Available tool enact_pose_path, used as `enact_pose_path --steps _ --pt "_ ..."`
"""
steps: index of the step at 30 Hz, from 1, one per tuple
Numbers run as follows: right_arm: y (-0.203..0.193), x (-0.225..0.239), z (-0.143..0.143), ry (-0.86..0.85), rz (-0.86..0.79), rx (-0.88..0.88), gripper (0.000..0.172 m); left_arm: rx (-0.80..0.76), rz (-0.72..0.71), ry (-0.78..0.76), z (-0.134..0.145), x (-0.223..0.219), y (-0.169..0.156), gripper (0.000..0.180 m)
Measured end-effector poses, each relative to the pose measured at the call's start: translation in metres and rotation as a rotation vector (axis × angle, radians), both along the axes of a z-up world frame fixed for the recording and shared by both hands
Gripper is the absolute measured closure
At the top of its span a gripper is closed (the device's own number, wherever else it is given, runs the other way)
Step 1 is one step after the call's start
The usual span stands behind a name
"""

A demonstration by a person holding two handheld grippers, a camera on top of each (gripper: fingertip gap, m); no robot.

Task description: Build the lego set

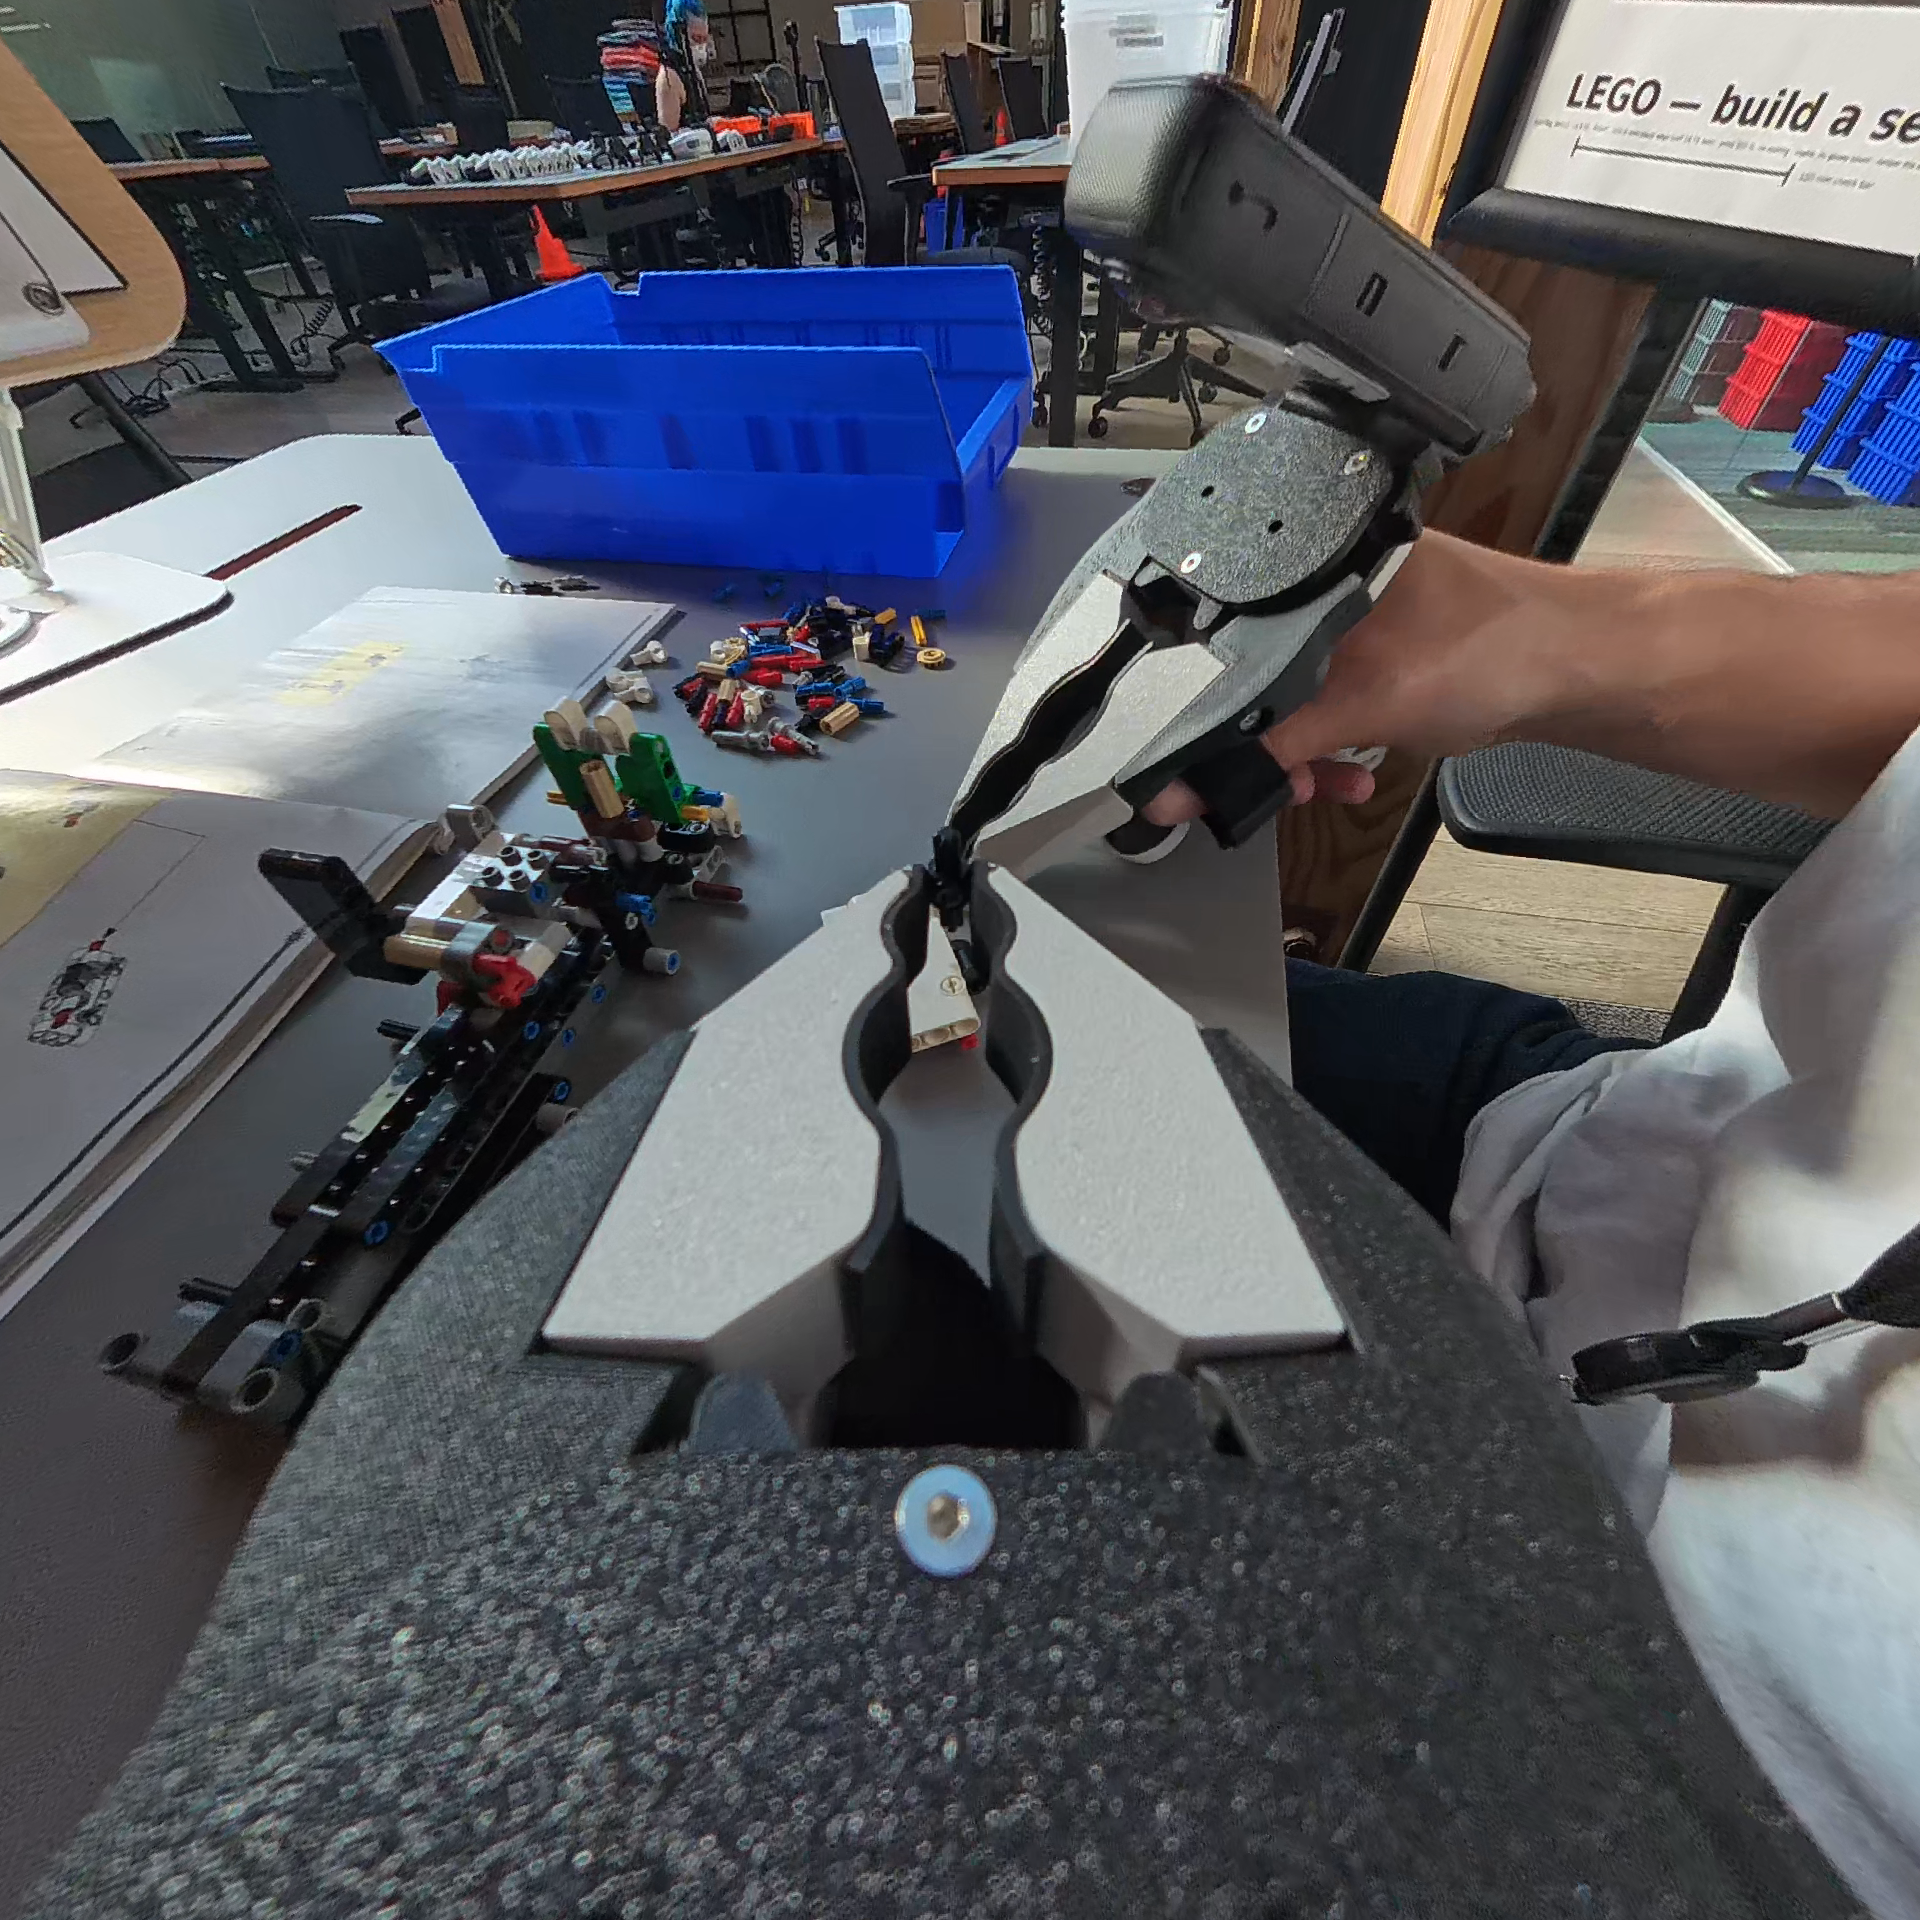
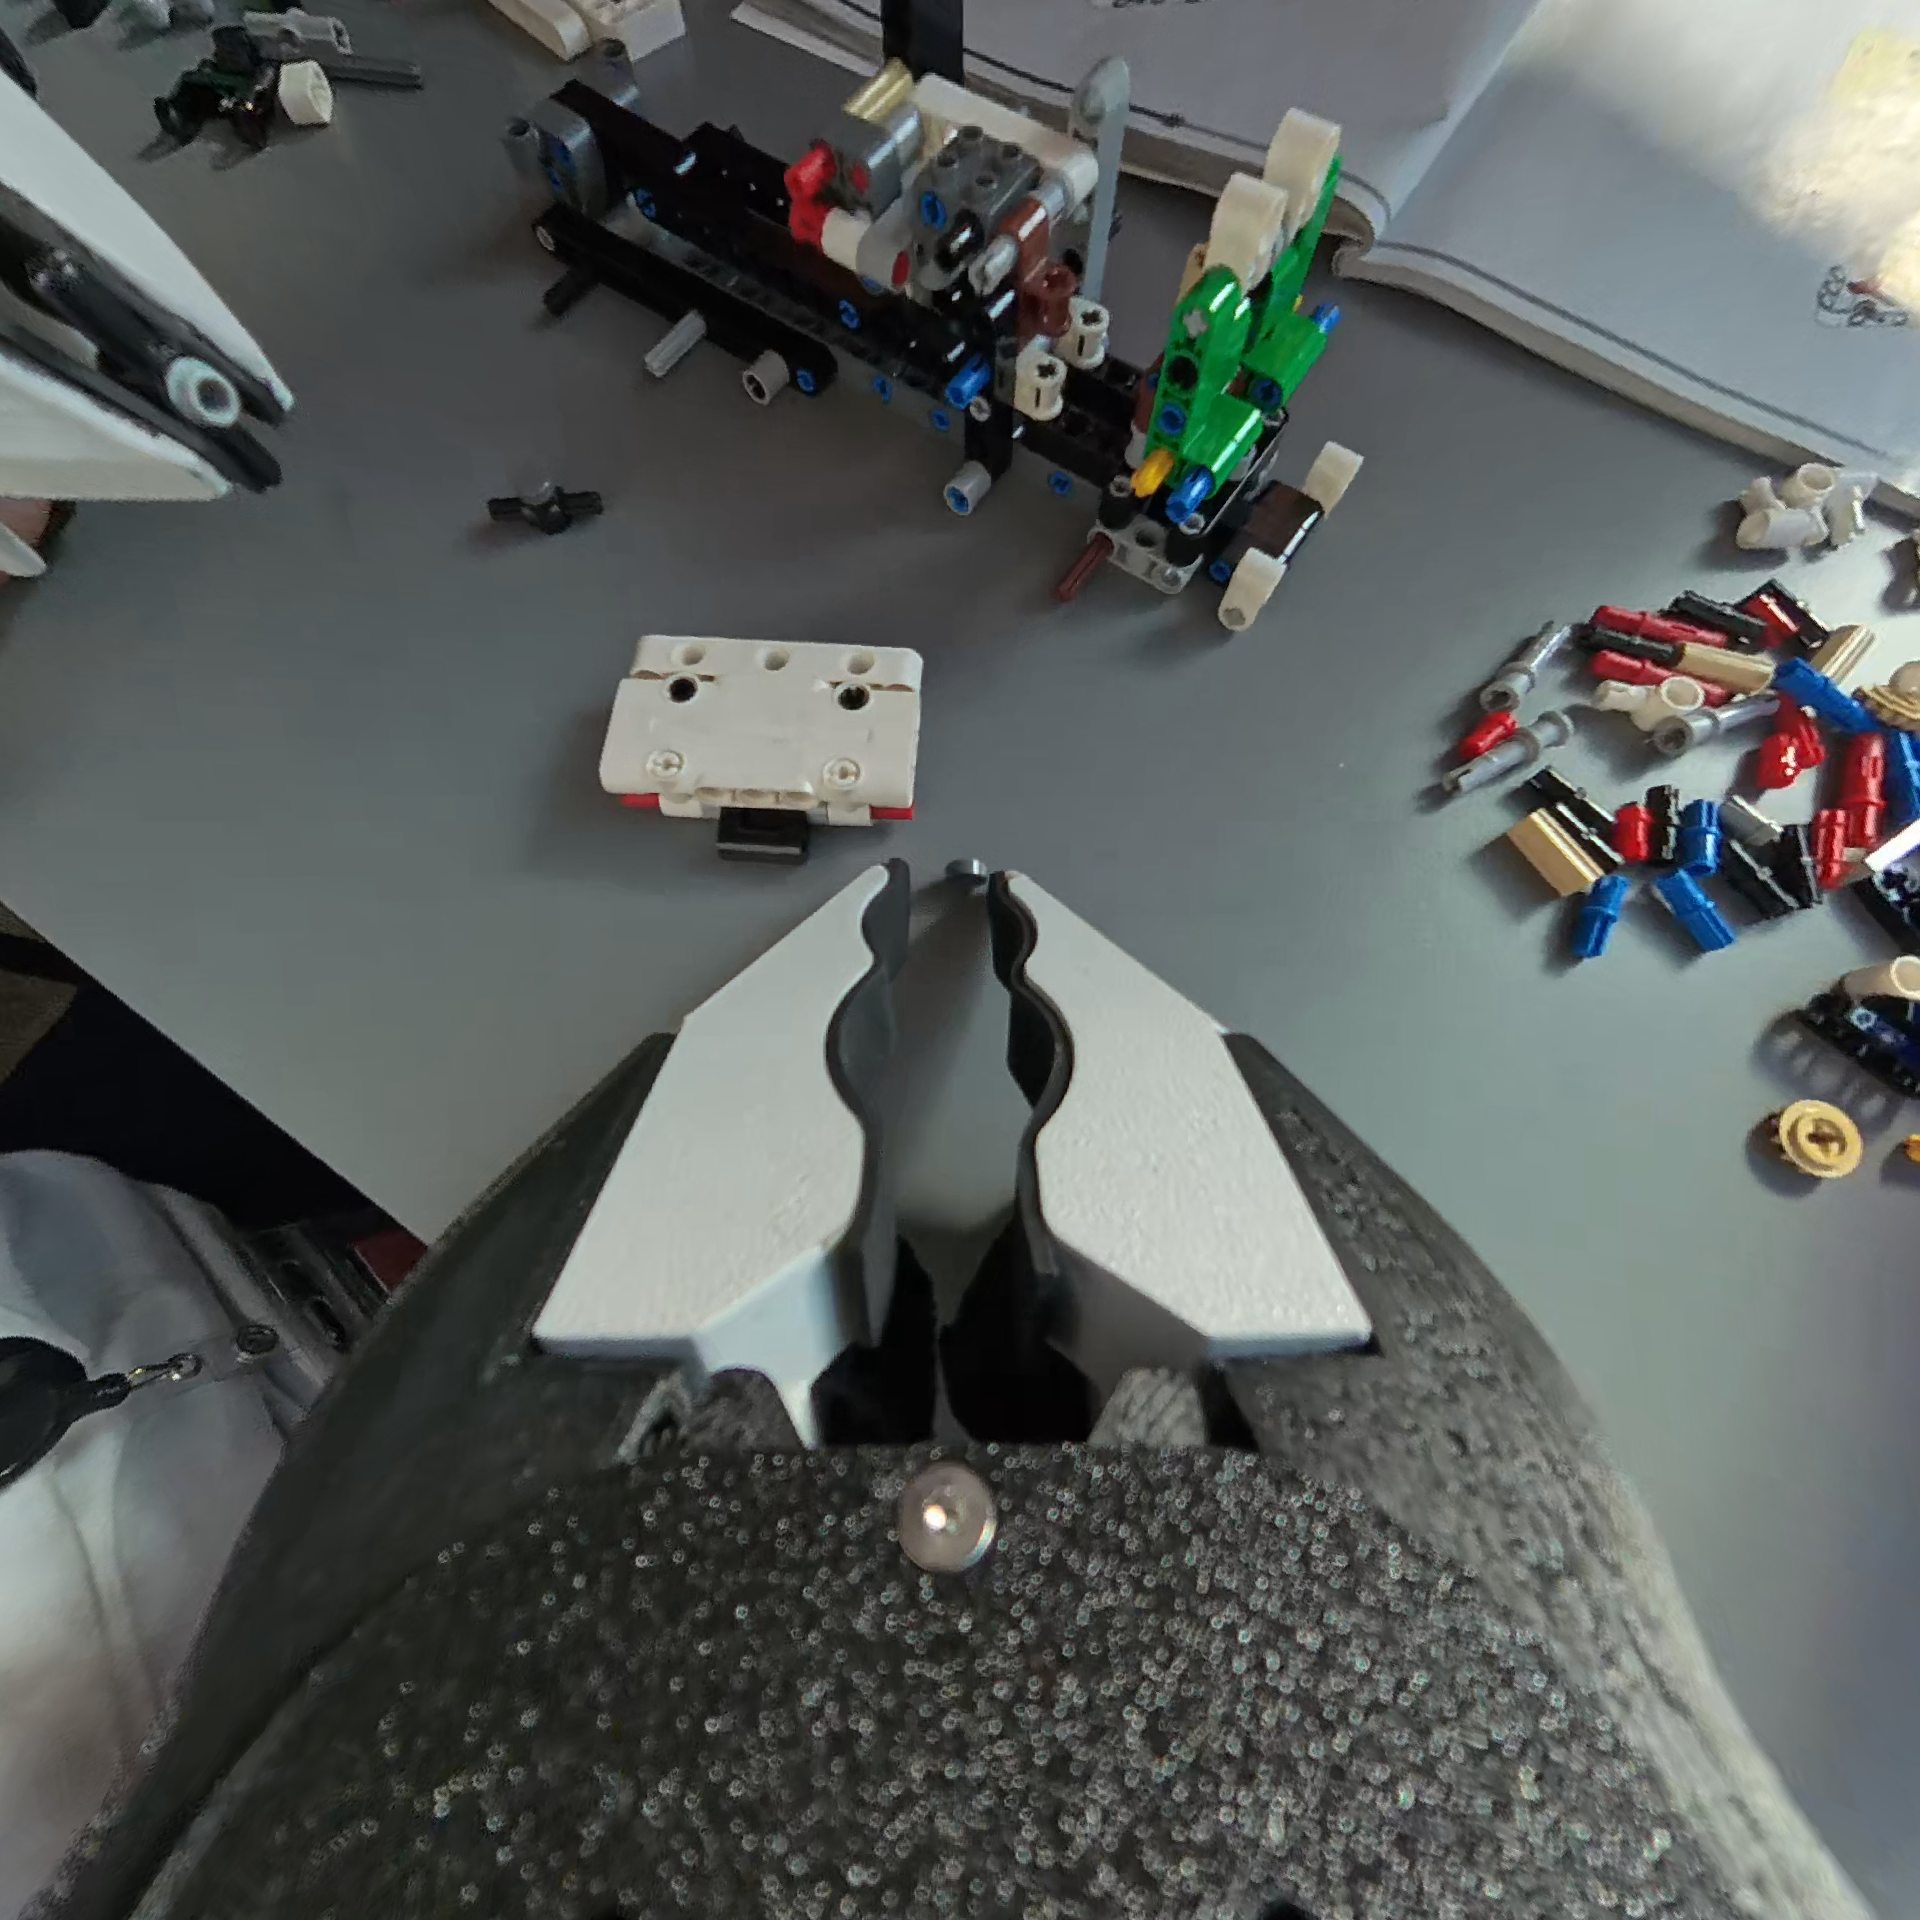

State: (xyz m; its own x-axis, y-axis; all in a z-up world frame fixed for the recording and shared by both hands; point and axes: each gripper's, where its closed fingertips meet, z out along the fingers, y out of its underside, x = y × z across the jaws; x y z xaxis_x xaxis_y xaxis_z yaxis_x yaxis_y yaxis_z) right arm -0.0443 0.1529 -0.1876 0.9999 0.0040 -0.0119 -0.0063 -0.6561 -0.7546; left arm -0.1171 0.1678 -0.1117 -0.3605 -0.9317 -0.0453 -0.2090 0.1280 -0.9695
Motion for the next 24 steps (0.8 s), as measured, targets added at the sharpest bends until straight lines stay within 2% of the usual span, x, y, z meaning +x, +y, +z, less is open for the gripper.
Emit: enact_pose_path --steps 1,7,18,21,24 --pt "-0.0004 0.0039 0.0005 -0.006 -0.037 0.004 0.154 -0.002 -0.001 -0.001 0.0001 -0.0001 -0.0001 0.176" --pt "-0.0018 0.0065 0.0007 -0.036 -0.079 0.012 0.153 0.0 -0.005 0.0 0.0 -0.0004 -0.0008 0.176" --pt "0.0039 0.0107 -0.0005 -0.057 -0.028 0.003 0.157 0.001 -0.016 -0.002 0.0002 -0.0012 -0.0023 0.176" --pt "0.0069 0.0097 0.0004 -0.104 0.063 0.006 0.154 0.002 -0.017 0.002 -0.0004 -0.0011 -0.0024 0.176" --pt "0.0073 0.0083 0.004 -0.182 0.257 0.007 0.151 0.005 -0.019 0.004 -0.001 -0.001 -0.003 0.176"
